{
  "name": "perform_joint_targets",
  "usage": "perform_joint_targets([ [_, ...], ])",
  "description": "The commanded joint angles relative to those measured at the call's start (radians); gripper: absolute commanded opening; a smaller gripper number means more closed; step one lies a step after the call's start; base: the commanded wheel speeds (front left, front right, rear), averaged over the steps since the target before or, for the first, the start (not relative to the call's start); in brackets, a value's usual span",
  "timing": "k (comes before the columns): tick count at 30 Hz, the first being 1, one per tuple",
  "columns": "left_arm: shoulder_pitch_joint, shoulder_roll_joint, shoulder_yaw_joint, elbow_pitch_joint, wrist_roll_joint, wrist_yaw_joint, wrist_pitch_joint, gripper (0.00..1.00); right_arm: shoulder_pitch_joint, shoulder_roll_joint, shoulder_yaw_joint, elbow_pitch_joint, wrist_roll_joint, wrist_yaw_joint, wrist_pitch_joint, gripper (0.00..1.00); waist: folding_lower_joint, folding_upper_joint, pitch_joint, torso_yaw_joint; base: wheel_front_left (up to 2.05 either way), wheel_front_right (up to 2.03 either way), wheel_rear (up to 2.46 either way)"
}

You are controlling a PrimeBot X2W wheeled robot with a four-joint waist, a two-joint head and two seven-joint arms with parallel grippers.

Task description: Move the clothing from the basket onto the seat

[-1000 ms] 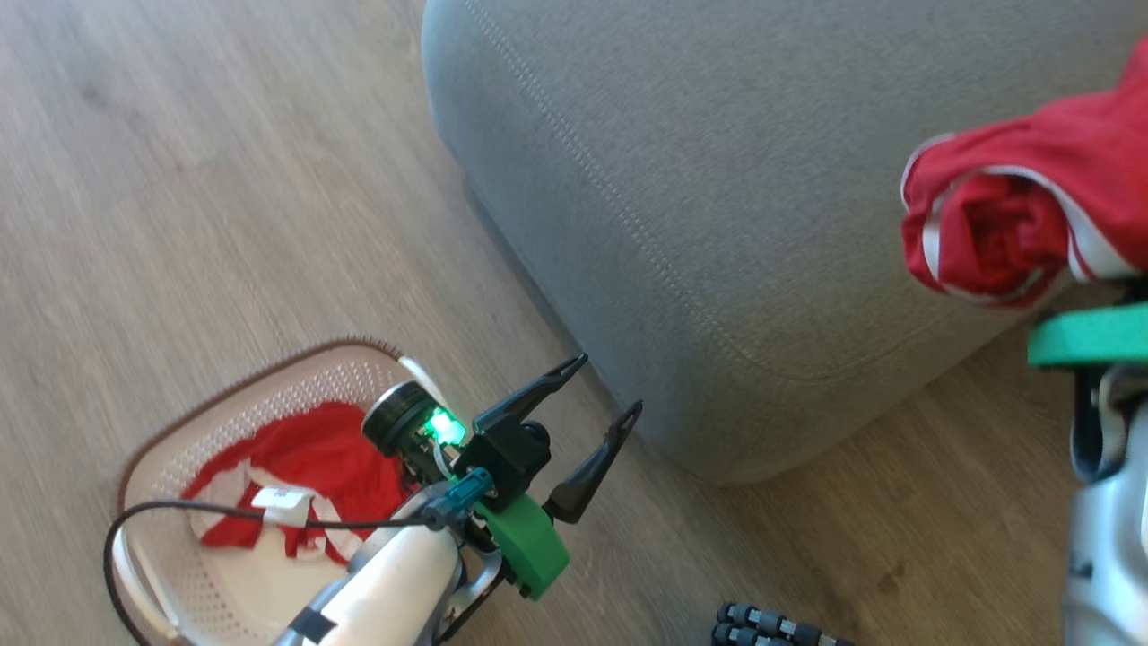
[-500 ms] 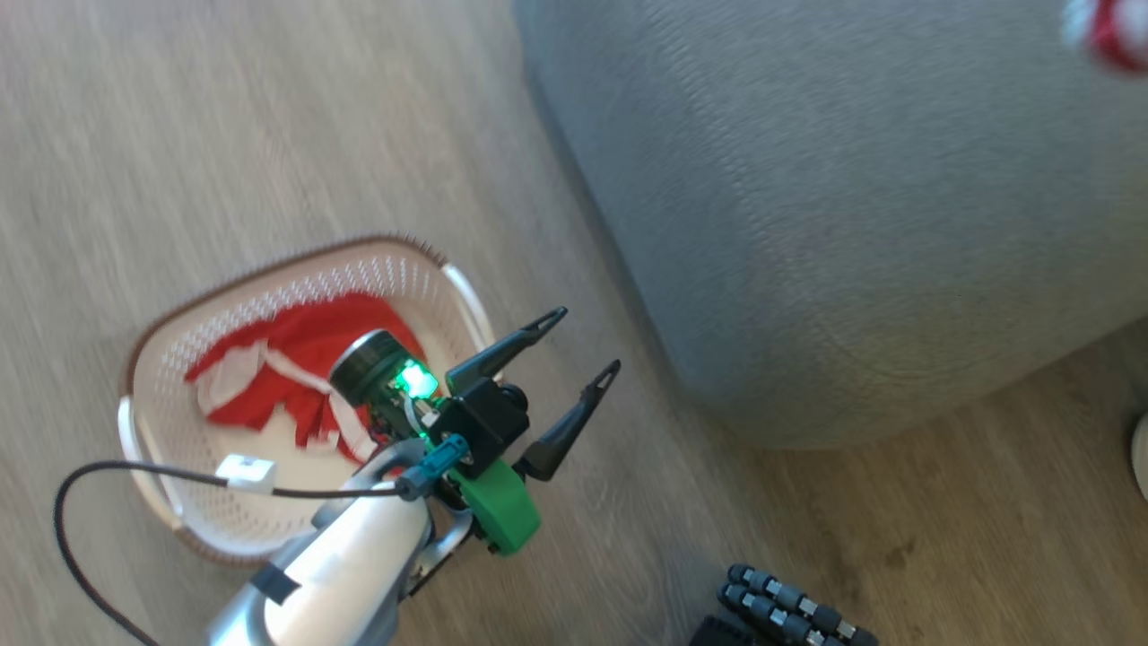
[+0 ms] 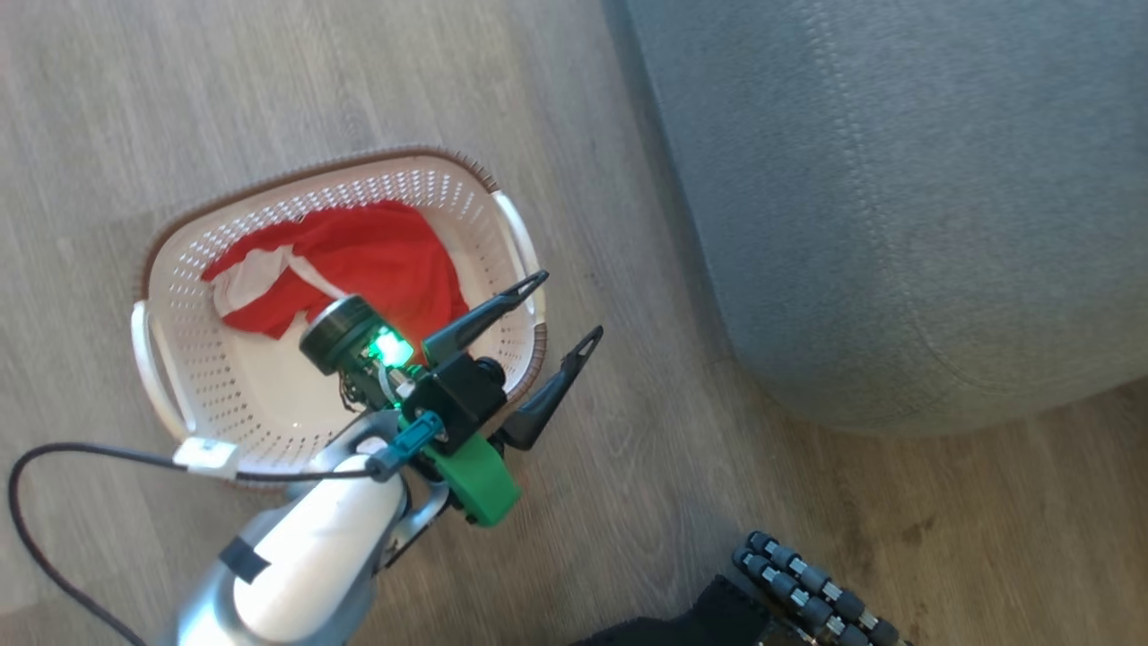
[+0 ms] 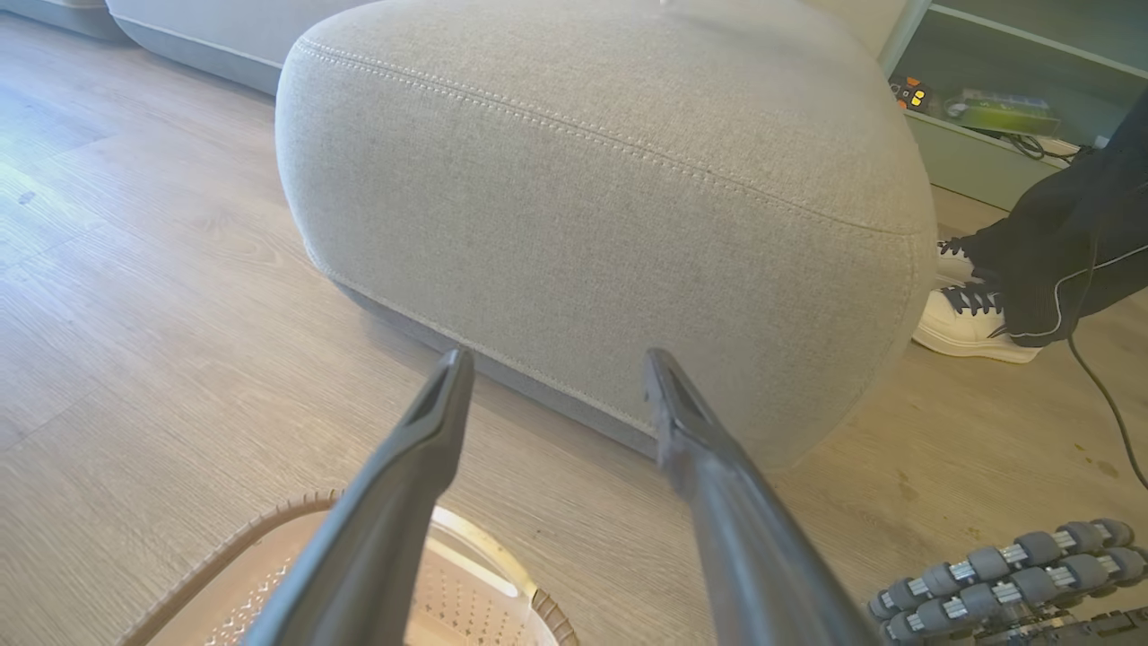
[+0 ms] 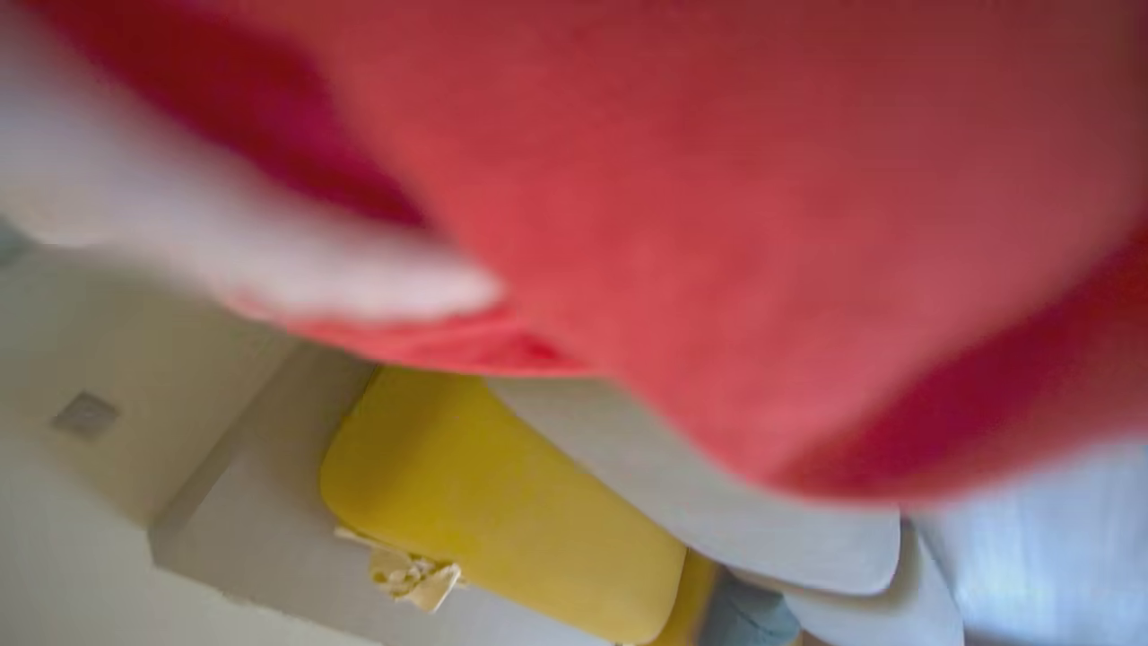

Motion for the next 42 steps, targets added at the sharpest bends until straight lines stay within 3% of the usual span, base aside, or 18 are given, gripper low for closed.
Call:
perform_joint_targets([
  [1,-0.024,0.013,0.046,-0.043,0.002,-0.001,-0.005,1.0,-0.05,-0.017,-0.002,0.089,-0.044,0.0,0.076,0.0,-0.0002,0.0001,0.028,0.027,0.0,0.0,0.0],
  [6,-0.028,0.008,0.057,-0.062,0.007,-0.001,-0.005,1.0,-0.116,0.0,-0.049,0.178,-0.088,0.0,0.088,0.0,-0.0002,0.0001,0.054,0.062,0.0,0.0,0.0],
  [11,-0.027,0.001,0.068,-0.061,0.007,-0.001,-0.005,1.0,-0.154,-0.017,-0.081,0.168,-0.155,0.0,0.029,0.0,-0.0002,0.0001,0.072,0.087,0.0,0.0,0.0],
  [17,-0.007,0.006,0.115,-0.084,0.0,-0.001,-0.005,1.0,-0.209,-0.024,-0.21,0.138,-0.262,0.0,0.007,0.0,-0.0002,0.0001,0.098,0.118,0.0,0.0,0.0],
  [22,-0.001,0.014,0.113,-0.097,0.004,-0.001,-0.005,1.0,-0.217,-0.032,-0.331,0.157,-0.331,0.0,0.079,0.0,-0.0002,0.0001,0.116,0.136,0.0,0.0,0.0],
  [28,-0.002,0.015,0.117,-0.108,0.01,-0.001,-0.005,1.0,-0.182,-0.003,-0.528,0.072,-0.444,0.0,0.123,0.0,-0.0002,0.0001,0.13,0.143,0.0,0.0,0.0],
  [37,-0.002,0.023,0.117,-0.11,0.006,-0.001,-0.005,1.0,-0.181,0.051,-0.577,0.067,-0.494,0.0,0.101,0.0,-0.0002,0.0001,0.135,0.137,0.0,0.0,0.0],
  [38,-0.001,0.024,0.118,-0.108,0.006,-0.001,-0.005,1.0,-0.183,0.055,-0.583,0.058,-0.495,0.0,0.095,0.25,-0.0002,0.0001,0.136,0.136,0.0,0.0,0.0],
  [39,-0.001,0.026,0.119,-0.106,0.006,-0.001,-0.005,1.0,-0.185,0.06,-0.589,0.053,-0.497,0.0,0.092,0.68,-0.0002,0.0001,0.136,0.136,0.0,0.0,0.0],
  [40,-0.001,0.027,0.119,-0.105,0.007,-0.001,-0.005,1.0,-0.186,0.064,-0.595,0.047,-0.498,0.0,0.092,1.0,-0.0002,0.0001,0.136,0.136,0.0,0.0,0.0],
  [42,-0.002,0.026,0.12,-0.107,0.008,-0.001,-0.005,1.0,-0.178,0.071,-0.595,0.049,-0.5,0.0,0.124,1.0,-0.0002,0.0001,0.135,0.137,0.0,0.0,0.0],
])
